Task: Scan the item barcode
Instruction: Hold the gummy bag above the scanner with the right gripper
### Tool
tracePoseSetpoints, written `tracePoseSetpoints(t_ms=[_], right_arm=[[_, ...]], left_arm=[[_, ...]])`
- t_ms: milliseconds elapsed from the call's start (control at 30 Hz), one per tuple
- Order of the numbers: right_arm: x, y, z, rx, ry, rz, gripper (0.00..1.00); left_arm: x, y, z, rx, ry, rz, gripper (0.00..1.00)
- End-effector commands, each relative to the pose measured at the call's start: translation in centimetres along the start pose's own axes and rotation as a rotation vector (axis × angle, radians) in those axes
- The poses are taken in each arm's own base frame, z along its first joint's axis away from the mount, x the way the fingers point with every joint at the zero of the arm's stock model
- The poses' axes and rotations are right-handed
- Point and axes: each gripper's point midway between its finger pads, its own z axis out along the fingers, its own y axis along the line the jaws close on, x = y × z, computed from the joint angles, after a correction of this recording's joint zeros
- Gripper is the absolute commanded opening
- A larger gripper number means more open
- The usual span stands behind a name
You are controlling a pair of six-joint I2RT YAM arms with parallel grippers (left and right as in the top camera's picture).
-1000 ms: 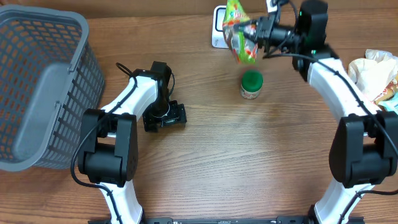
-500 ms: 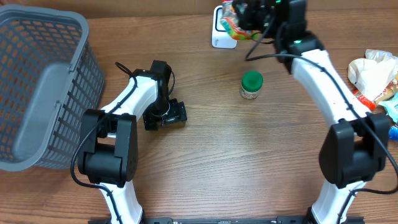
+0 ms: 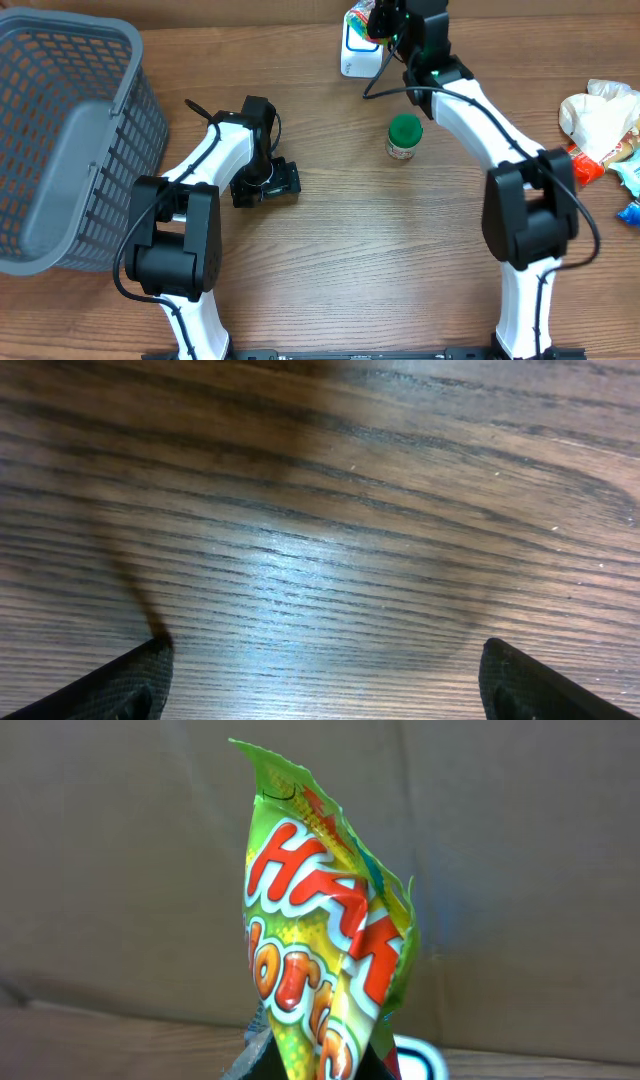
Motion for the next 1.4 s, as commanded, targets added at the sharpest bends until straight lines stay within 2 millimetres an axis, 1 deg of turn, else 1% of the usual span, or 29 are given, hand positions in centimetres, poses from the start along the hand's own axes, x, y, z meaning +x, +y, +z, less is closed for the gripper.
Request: tracePoseSetpoints(t_ms=[0,133,233,367,600,733,800,867,900,1000,1100,1133,1200,1233,1300,1367], right_arm=[[-3.2,0.1,1.6,0.039,-0.092,-0.041,0.04],[-2.5,-1.1,3.7,0.098,-0.09,-0.069,0.04],[-1.8,-1.9,4.4,0.129,-0.089,-0.072,0.04],[-1.5,-2.5,4.4,0.141,-0.073,-0.09,0.04],[-1.6,-3.4,4.3,0.173,-0.074,-0.098,0.04],[-1.8,-4.6,4.0,0.244,-0.08,-0.146,0.04],[-1.9,-5.7,3.8,0.293,-0.078,-0.151,0.04],[-2.4,-7.0,3.2,0.356,-0.072,-0.173,0.04],[-2.9,-7.8,2.7,0.397,-0.072,-0.172,0.04],[-5.4,-10.4,0.1,0.525,-0.063,-0.174,0.04],[-7.9,-12.5,-2.6,0.581,-0.035,-0.162,0.04],[-8.9,-13.5,-3.9,0.605,-0.024,-0.137,0.04],[-10.3,-15.5,-6.5,0.655,0.004,-0.09,0.04],[-10.9,-17.0,-8.2,0.69,0.028,-0.056,0.04],[-11.5,-19.4,-11.5,0.747,0.075,0.011,0.04],[-11.8,-22.2,-15.4,0.82,0.122,0.106,0.04]], left_arm=[[-0.5,0.0,1.0,0.006,-0.007,0.033,0.9],[-0.8,-0.1,1.0,0.01,-0.018,0.034,0.91],[-0.8,-0.1,1.0,0.012,-0.021,0.035,0.91],[-0.9,-0.2,1.0,0.012,-0.022,0.035,0.91],[-0.8,-0.2,1.0,0.017,-0.02,0.034,0.91],[-0.6,-0.6,1.0,0.039,-0.008,0.034,0.91],[-0.5,-0.6,1.0,0.039,-0.006,0.034,0.91],[-0.5,-0.6,1.0,0.038,-0.005,0.034,0.91],[-0.5,-0.6,1.0,0.038,-0.005,0.034,0.91],[-0.5,-0.6,1.0,0.038,-0.005,0.038,0.91],[-0.5,-0.6,1.0,0.038,-0.006,0.038,0.91],[-0.5,-0.6,1.0,0.038,-0.006,0.038,0.91],[-0.5,-0.6,1.0,0.038,-0.006,0.038,0.91],[-0.5,-0.6,1.0,0.038,-0.006,0.038,0.91],[-0.5,-0.6,1.0,0.038,-0.006,0.038,0.91],[-0.5,-0.6,1.0,0.038,-0.005,0.039,0.91]])
